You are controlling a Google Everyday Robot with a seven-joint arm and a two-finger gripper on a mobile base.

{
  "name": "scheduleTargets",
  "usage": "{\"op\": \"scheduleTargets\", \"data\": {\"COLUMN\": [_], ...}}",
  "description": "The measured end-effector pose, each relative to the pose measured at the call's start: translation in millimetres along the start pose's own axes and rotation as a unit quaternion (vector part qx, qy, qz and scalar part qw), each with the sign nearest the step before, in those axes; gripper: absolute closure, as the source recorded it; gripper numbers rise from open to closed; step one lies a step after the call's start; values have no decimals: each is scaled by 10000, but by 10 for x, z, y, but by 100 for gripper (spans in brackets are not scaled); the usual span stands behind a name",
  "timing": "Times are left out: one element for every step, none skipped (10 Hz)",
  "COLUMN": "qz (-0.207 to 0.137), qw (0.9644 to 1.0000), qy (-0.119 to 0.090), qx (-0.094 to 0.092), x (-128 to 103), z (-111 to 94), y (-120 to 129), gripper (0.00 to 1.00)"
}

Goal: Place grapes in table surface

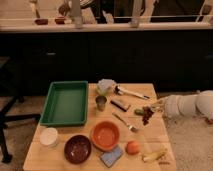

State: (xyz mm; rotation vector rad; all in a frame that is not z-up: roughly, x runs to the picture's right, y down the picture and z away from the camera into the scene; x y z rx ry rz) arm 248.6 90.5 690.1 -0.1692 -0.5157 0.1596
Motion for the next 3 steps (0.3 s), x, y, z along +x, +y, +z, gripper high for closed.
{"op": "scheduleTargets", "data": {"qz": [2, 2, 1], "qw": [10000, 10000, 10000], "qy": [-2, -3, -3], "qx": [0, 1, 1], "x": [1, 0, -1], "z": [2, 2, 1], "y": [1, 0, 0], "gripper": [28, 21, 20]}}
